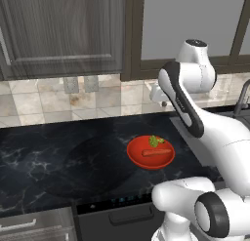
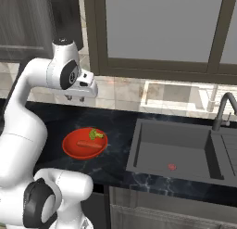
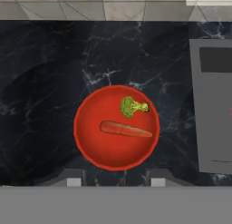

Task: Dump the carrot and broccoli from the bowl so the bowl can be washed. Place the bowl in the sink after clearing the leftovers.

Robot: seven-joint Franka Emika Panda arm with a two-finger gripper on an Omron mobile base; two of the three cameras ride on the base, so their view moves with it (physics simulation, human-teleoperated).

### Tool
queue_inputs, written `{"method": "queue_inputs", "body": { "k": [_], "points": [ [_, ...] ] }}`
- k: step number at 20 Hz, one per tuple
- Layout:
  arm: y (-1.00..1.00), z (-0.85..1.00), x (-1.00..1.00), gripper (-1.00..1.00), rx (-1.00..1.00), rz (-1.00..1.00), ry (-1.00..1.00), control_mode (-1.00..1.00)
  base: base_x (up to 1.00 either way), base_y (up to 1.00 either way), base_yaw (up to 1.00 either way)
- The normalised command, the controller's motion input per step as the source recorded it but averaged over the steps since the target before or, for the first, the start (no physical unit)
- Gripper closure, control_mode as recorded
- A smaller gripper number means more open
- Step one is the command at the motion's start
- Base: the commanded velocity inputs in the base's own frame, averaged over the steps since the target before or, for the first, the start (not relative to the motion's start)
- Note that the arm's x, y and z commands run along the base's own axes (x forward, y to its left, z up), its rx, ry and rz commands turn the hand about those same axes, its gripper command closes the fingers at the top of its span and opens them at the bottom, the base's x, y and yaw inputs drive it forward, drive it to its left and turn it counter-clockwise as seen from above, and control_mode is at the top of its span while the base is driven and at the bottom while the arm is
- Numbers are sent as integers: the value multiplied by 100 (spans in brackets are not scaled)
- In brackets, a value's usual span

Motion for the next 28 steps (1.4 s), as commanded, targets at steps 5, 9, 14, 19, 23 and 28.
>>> {"method": "queue_inputs", "body": {
  "k": [5, 9, 14, 19, 23, 28],
  "points": [
    [-13, -8, -24, -100, 6, -2, 1, -100, 0, 0, 0],
    [-59, -53, -40, -100, 14, -16, 16, -100, 0, 0, 0],
    [-38, -93, -5, -100, 5, -15, 32, -100, 0, 0, 0],
    [-9, -100, 0, -100, 3, -11, 33, -100, 0, 0, 0],
    [3, -100, 0, -100, 3, -8, 23, -100, 0, 0, 0],
    [0, -92, 0, -100, 4, -5, 16, -100, 0, 0, 0]
  ]
}}
